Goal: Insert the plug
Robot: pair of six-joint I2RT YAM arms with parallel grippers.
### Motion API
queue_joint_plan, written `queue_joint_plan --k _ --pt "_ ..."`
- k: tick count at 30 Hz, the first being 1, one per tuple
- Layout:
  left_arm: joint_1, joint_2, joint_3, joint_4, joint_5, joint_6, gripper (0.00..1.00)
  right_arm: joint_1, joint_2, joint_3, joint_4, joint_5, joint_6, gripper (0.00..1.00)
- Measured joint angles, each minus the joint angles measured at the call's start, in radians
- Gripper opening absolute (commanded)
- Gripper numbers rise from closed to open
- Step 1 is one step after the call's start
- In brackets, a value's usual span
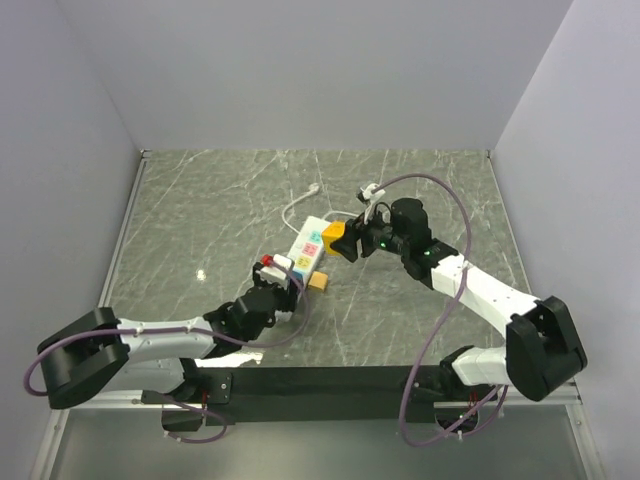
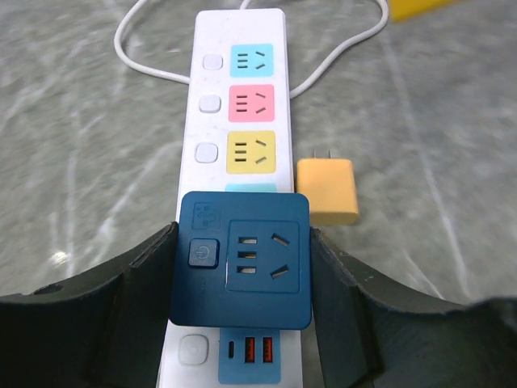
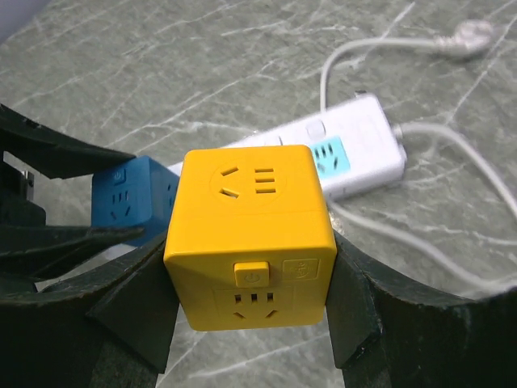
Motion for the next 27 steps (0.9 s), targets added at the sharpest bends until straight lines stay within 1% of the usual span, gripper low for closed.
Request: queue_joint_plan --k 5,8,11,15,22,27 --pt "0.0 -0.064 -0.06 0.061 0.225 0.07 0.01 0.016 -0.076 0.001 -0.099 0.061 -0.006 0.0" --pt "-0.001 -0.056 -0.06 0.081 0.327 0.097 0.01 0.034 -0.1 0.005 -0.151 0.105 -0.006 0.0" --pt "-0.003 -0.032 -0.06 0.114 0.4 0.13 0.01 0.079 -0.102 0.012 -0.215 0.159 -0.001 0.0" --pt "-0.003 -0.017 -0.06 0.135 0.448 0.164 0.01 0.13 -0.085 0.044 -0.325 0.225 0.016 0.0" --pt "-0.003 -0.013 -0.06 0.139 0.484 0.206 0.01 0.22 -0.068 0.12 -0.531 0.359 0.055 0.0" --pt "-0.003 -0.012 -0.06 0.141 0.502 0.217 0.01 0.275 0.009 0.243 -0.695 0.417 0.063 0.0"
